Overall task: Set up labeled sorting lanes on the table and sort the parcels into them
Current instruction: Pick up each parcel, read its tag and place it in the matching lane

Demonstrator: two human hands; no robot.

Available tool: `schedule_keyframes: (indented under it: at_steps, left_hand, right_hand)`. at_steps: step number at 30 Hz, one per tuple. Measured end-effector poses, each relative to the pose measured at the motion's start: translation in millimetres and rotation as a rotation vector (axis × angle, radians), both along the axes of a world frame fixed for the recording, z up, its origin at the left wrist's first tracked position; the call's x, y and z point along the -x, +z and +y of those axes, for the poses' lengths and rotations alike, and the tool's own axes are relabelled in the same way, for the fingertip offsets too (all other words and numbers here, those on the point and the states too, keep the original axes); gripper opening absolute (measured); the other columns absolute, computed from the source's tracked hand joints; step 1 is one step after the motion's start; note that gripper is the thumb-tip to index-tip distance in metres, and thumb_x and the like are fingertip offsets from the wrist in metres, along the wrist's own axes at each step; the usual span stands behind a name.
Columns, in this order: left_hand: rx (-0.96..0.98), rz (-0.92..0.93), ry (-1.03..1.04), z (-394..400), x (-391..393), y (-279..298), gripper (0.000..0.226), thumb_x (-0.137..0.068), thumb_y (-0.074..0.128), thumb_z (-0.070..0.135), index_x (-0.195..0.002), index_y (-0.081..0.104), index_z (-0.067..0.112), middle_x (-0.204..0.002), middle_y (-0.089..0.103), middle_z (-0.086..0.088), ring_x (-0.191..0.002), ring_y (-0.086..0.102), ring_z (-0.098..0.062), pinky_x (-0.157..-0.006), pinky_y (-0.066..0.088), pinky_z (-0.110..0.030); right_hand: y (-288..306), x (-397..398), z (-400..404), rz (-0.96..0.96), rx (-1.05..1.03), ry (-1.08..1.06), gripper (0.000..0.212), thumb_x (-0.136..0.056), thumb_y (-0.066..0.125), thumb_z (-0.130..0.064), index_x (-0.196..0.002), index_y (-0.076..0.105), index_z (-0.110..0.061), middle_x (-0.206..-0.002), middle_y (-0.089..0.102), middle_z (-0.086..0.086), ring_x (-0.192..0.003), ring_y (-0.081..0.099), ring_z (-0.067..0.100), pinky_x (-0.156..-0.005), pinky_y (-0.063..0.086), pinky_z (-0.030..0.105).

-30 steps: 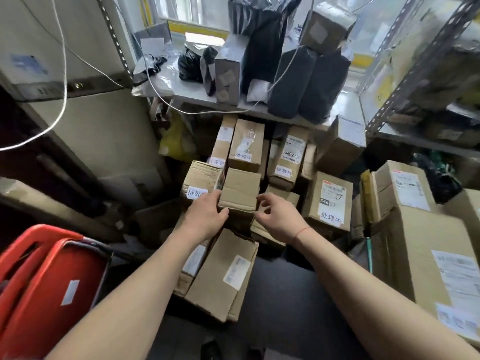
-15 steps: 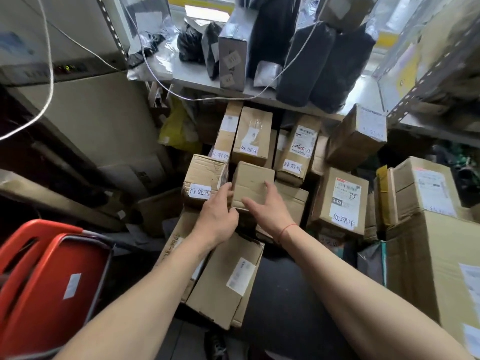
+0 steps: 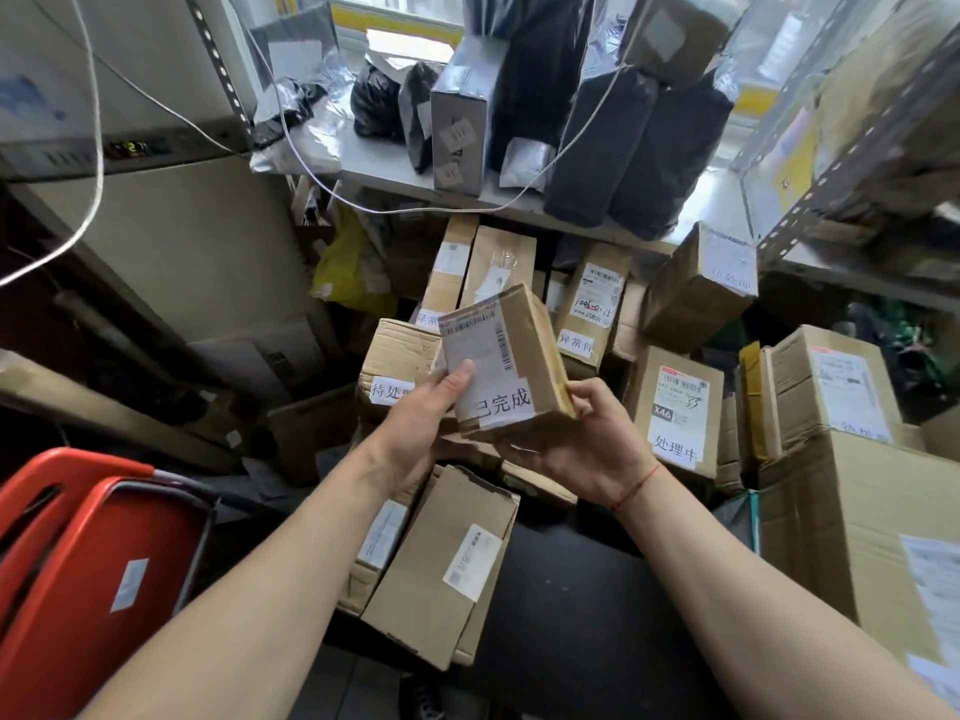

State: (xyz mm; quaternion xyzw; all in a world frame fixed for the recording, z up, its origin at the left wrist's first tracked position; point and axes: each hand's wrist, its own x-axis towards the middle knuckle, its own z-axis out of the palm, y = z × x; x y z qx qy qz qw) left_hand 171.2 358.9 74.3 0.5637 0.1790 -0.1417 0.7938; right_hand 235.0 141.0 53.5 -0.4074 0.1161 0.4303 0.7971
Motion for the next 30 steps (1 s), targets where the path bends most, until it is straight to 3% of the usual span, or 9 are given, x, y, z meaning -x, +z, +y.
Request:
schedule_keyframes:
  at_steps: [3,6,9,12,16,22,25,28,30]
  left_hand:
    - [0.037,-0.001,0.074,2.6,1.5,-4.0,0.046,-0.105,0.059,0.042,-0.143,0.056,0.018,-0.127,0.074,-0.016,-0.117,0.072,-0.037,-0.101,0.057,-0.060]
    - [-0.148,-0.021,0.133,4.4,0.4,-3.3,0.053,-0.098,0.067,0.047,-0.145,0.055,0.025,-0.116,0.079,-0.006,-0.102,0.079,-0.024,-0.080,0.066,-0.039]
    - [-0.233,-0.020,0.124,6.0,-1.6,-3.7,0.061,-0.094,0.071,0.053,-0.148,0.053,0.031,-0.113,0.080,-0.001,-0.096,0.080,-0.018,-0.070,0.064,-0.031]
    - [-0.255,-0.002,0.082,6.3,-2.4,-2.8,0.058,-0.097,0.070,0.048,-0.150,0.050,0.033,-0.116,0.079,0.000,-0.098,0.079,-0.017,-0.071,0.063,-0.031]
    - [-0.261,-0.012,0.073,5.6,3.5,-1.6,0.039,-0.108,0.058,0.026,-0.146,0.054,0.034,-0.121,0.077,0.002,-0.104,0.078,-0.018,-0.074,0.064,-0.031]
    - [-0.255,-0.024,0.014,10.2,16.5,11.2,0.045,-0.107,0.055,0.011,-0.147,0.054,0.033,-0.115,0.079,-0.001,-0.100,0.078,-0.018,-0.074,0.064,-0.032]
    - [-0.263,-0.039,-0.012,10.5,18.6,14.5,0.052,-0.106,0.058,0.011,-0.152,0.050,0.036,-0.121,0.077,-0.005,-0.103,0.078,-0.021,-0.076,0.065,-0.034]
    - [-0.339,-0.086,-0.100,3.5,24.5,21.4,0.061,-0.103,0.067,0.021,-0.156,0.044,0.040,-0.138,0.069,-0.004,-0.118,0.072,-0.021,-0.096,0.062,-0.045]
    - [-0.371,-0.126,-0.146,-7.5,31.3,30.1,0.063,-0.103,0.067,0.023,-0.158,0.042,0.040,-0.139,0.068,0.000,-0.120,0.071,-0.017,-0.099,0.061,-0.044]
  right_hand:
    - [-0.6,-0.6,6.6,-0.250,0.289,0.023,0.040,-0.107,0.053,-0.046,-0.144,0.062,-0.032,-0.135,0.069,0.013,-0.127,0.065,0.035,-0.102,0.056,0.056]
    - [3.4,-0.7,3.8,-0.391,0.396,0.025,0.048,-0.100,0.064,-0.054,-0.146,0.053,-0.049,-0.137,0.069,0.000,-0.128,0.065,0.028,-0.102,0.055,0.059]
    - [5.2,-1.0,3.4,-0.412,0.359,0.102,0.065,-0.092,0.080,-0.032,-0.150,0.051,-0.040,-0.135,0.071,0.007,-0.127,0.067,0.029,-0.106,0.052,0.058]
    - [2.6,2.8,6.2,-0.386,0.310,0.055,0.067,-0.091,0.077,-0.009,-0.148,0.048,-0.030,-0.127,0.074,0.016,-0.120,0.071,0.034,-0.108,0.053,0.056]
    - [1.6,8.5,8.1,-0.375,0.320,0.020,0.071,-0.088,0.080,-0.005,-0.147,0.048,-0.029,-0.127,0.073,0.017,-0.119,0.072,0.036,-0.109,0.052,0.057]
    - [16.6,27.7,3.6,-0.454,0.441,0.060,0.070,-0.094,0.075,-0.011,-0.152,0.044,-0.033,-0.125,0.076,0.010,-0.118,0.072,0.028,-0.103,0.054,0.048]
    - [28.4,39.5,-12.0,-0.492,0.494,0.153,0.066,-0.102,0.063,-0.014,-0.157,0.037,-0.040,-0.130,0.074,0.003,-0.124,0.068,0.024,-0.106,0.051,0.047]
    - [41.9,50.8,-29.4,-0.572,0.586,0.195,0.068,-0.106,0.057,-0.009,-0.163,0.031,-0.034,-0.134,0.072,-0.004,-0.122,0.070,0.017,-0.109,0.052,0.043]
    - [50.9,58.8,-41.1,-0.606,0.625,0.198,0.067,-0.105,0.057,-0.006,-0.163,0.033,-0.029,-0.135,0.071,-0.002,-0.119,0.071,0.016,-0.102,0.056,0.036]
